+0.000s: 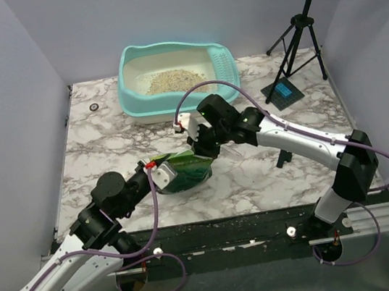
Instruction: Fill the litter box with clean litter
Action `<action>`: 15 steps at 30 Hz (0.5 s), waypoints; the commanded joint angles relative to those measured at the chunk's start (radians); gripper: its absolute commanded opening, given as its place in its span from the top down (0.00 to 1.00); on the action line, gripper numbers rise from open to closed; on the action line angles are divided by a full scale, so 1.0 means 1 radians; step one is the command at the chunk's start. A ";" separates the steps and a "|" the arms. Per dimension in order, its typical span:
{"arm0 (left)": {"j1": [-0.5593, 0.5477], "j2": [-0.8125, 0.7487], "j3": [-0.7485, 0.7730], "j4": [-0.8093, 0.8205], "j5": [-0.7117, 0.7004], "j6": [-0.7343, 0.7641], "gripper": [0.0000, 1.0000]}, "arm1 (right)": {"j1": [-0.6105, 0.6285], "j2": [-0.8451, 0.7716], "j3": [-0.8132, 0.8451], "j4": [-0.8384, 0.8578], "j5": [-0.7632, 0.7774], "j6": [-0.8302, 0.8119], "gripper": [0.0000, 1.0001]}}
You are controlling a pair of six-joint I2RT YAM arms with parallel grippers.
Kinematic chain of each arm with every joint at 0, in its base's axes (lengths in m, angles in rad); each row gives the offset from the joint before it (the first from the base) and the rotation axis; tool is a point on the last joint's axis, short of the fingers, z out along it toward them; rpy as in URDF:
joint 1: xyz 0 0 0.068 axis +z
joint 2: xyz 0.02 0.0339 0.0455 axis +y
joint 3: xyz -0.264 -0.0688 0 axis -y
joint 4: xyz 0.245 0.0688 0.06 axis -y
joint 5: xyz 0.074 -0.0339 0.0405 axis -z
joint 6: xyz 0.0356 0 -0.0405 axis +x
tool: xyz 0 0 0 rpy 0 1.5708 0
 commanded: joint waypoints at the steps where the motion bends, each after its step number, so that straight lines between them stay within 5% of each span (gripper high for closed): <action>1: -0.005 0.008 0.073 0.034 0.059 0.030 1.00 | 0.008 0.066 0.017 -0.034 -0.171 -0.176 0.99; 2: -0.004 0.004 0.075 0.038 0.064 0.039 1.00 | 0.008 0.084 0.036 -0.060 -0.211 -0.198 0.95; 5: -0.005 0.010 0.090 0.045 0.059 0.073 1.00 | 0.008 0.110 0.064 -0.145 -0.363 -0.270 0.60; 10: -0.004 0.069 0.130 0.013 0.035 0.174 1.00 | 0.008 0.103 0.057 -0.166 -0.423 -0.274 0.45; 15: 0.036 0.166 0.215 -0.004 -0.001 0.321 1.00 | 0.008 0.136 0.113 -0.173 -0.423 -0.207 0.40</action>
